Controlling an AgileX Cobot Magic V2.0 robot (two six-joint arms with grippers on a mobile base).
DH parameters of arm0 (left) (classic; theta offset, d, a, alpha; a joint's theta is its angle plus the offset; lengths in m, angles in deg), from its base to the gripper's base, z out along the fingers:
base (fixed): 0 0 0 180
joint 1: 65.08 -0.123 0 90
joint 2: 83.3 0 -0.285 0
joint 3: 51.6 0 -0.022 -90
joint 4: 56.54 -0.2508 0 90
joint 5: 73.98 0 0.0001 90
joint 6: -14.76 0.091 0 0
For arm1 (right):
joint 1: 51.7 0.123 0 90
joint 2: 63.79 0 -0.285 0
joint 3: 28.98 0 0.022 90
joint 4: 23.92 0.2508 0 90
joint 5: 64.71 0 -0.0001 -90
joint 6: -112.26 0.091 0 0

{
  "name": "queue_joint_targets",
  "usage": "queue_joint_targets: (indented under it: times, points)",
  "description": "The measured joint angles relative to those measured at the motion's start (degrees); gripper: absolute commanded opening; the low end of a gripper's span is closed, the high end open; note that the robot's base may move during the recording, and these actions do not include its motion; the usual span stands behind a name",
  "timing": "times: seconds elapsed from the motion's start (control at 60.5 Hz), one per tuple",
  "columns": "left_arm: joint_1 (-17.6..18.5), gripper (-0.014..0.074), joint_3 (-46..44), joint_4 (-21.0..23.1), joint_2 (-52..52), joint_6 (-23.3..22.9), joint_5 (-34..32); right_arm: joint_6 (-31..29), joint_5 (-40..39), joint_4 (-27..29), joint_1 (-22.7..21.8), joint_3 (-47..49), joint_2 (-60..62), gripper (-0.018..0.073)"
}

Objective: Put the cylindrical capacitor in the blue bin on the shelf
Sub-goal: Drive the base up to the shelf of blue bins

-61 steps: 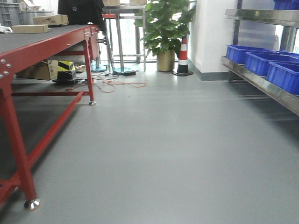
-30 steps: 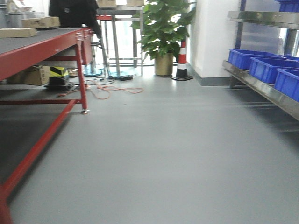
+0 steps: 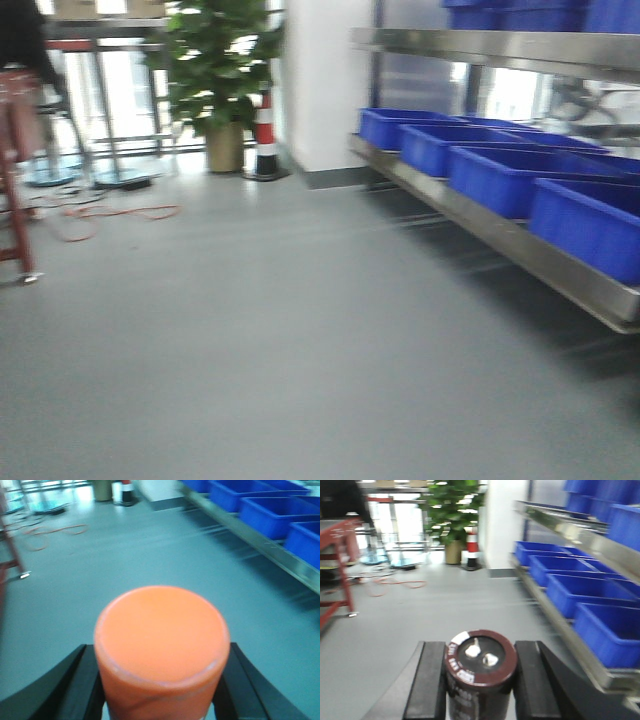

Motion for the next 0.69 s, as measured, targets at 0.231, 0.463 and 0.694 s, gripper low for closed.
queue_joint_targets:
  times: [0.231,0.463,0.694]
  points:
    - [0.00,-0.0111,0.00,0.00,0.00,0.00,0.00,0.00,0.00,0.00,0.00,0.00,0.00,-0.0148]
    - [0.00,-0.0111,0.00,0.00,0.00,0.00,0.00,0.00,0.00,0.00,0.00,0.00,0.00,-0.0148]
    - [0.00,-0.0111,0.00,0.00,0.00,0.00,0.00,0.00,-0.09,0.00,0.00,0.00,0.00,-0.0148]
